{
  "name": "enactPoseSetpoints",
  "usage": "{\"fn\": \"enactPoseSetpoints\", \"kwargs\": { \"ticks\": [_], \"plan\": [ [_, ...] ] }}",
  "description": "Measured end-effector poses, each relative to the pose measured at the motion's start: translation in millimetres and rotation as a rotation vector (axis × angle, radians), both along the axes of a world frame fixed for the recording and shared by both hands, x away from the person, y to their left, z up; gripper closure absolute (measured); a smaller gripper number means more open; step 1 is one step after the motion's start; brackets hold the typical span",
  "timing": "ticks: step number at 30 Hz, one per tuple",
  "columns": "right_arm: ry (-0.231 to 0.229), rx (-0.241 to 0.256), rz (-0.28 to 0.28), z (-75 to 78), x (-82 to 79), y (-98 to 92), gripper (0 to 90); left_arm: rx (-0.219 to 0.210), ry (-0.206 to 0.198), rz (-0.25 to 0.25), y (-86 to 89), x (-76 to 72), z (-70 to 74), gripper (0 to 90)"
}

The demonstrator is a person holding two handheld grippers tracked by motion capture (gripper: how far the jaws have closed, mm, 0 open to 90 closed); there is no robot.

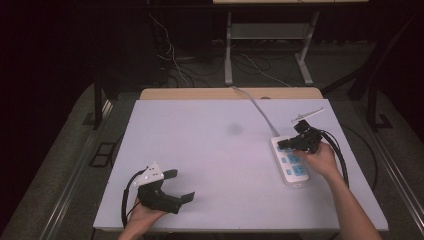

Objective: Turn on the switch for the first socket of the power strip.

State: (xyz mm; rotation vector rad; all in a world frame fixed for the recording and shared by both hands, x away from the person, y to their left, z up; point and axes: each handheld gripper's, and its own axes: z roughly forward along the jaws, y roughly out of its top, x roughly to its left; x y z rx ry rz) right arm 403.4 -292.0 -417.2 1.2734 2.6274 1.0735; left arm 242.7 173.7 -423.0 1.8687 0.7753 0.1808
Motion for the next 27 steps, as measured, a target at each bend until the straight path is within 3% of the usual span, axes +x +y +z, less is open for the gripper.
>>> {"fn": "enactPoseSetpoints", "kwargs": {
  "ticks": [4, 10, 20, 27],
  "plan": [
    [-0.011, -0.022, 0.002, 0.8, -1.0, 2.5, 89.9, 0.003, -0.001, -0.002, -0.5, -0.3, 0.1, 0.0],
    [-0.02, 0.014, -0.008, -3.0, -2.7, -0.9, 90.0, 0.007, -0.003, -0.006, -0.8, 0.3, -0.3, 0.0],
    [-0.031, -0.068, -0.029, 1.4, -4.7, 9.7, 90.0, 0.018, -0.007, -0.015, -1.4, 1.3, -0.3, 0.0],
    [-0.036, -0.072, -0.027, 0.6, -5.3, 10.4, 90.0, 0.015, -0.01, -0.014, -0.8, 0.6, 0.2, 0.0]
  ]
}}
